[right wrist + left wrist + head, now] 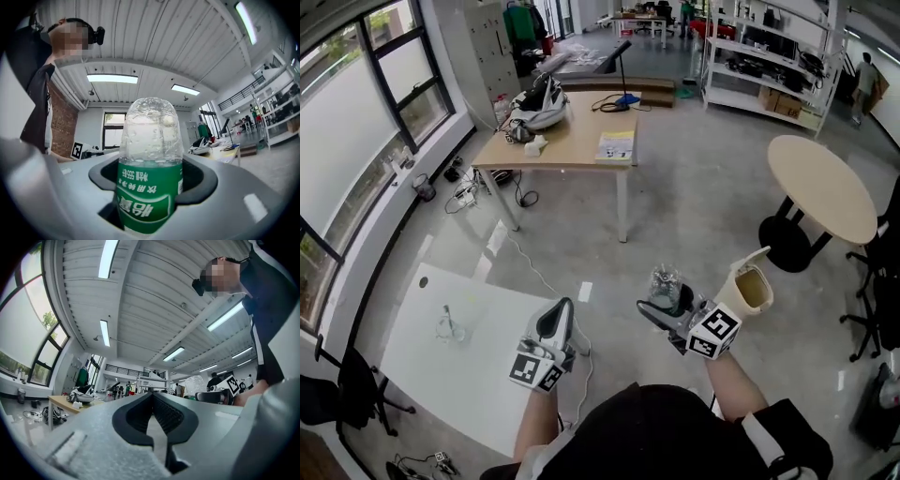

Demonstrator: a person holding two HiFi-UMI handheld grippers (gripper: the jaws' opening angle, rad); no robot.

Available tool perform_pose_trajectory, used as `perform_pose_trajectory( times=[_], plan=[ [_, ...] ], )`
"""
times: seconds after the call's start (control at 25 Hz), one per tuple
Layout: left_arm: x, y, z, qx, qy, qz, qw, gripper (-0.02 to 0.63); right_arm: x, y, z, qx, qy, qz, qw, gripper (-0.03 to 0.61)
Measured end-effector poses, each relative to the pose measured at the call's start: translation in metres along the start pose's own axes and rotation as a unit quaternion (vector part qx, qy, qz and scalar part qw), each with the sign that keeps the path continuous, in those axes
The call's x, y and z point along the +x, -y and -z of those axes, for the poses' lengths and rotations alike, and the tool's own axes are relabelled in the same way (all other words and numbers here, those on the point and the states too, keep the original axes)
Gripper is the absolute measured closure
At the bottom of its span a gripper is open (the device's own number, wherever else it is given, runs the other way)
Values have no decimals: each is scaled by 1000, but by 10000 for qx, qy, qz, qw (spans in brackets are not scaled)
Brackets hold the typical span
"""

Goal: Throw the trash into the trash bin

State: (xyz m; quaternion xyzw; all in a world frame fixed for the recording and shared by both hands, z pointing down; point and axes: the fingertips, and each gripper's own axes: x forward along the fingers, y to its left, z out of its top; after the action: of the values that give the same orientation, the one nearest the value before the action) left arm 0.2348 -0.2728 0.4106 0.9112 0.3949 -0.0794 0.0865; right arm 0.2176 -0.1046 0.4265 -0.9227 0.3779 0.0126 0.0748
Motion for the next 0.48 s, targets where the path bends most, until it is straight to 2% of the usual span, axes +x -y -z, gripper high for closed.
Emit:
perform_pose_trajectory(
  times=[0.24, 0.4, 0.48],
  plan=[
    [69, 57, 16, -146, 32, 635, 9979, 612, -58, 45, -14, -282, 152, 402, 9987, 259],
    [128, 113, 31, -193, 23, 1204, 9925, 612, -120, 93, -21, -845, -57, 1086, 9905, 259],
    [150, 140, 38, -216, -15, 1337, 9908, 612, -157, 114, -23, -1005, -120, 1418, 9847, 259]
  ],
)
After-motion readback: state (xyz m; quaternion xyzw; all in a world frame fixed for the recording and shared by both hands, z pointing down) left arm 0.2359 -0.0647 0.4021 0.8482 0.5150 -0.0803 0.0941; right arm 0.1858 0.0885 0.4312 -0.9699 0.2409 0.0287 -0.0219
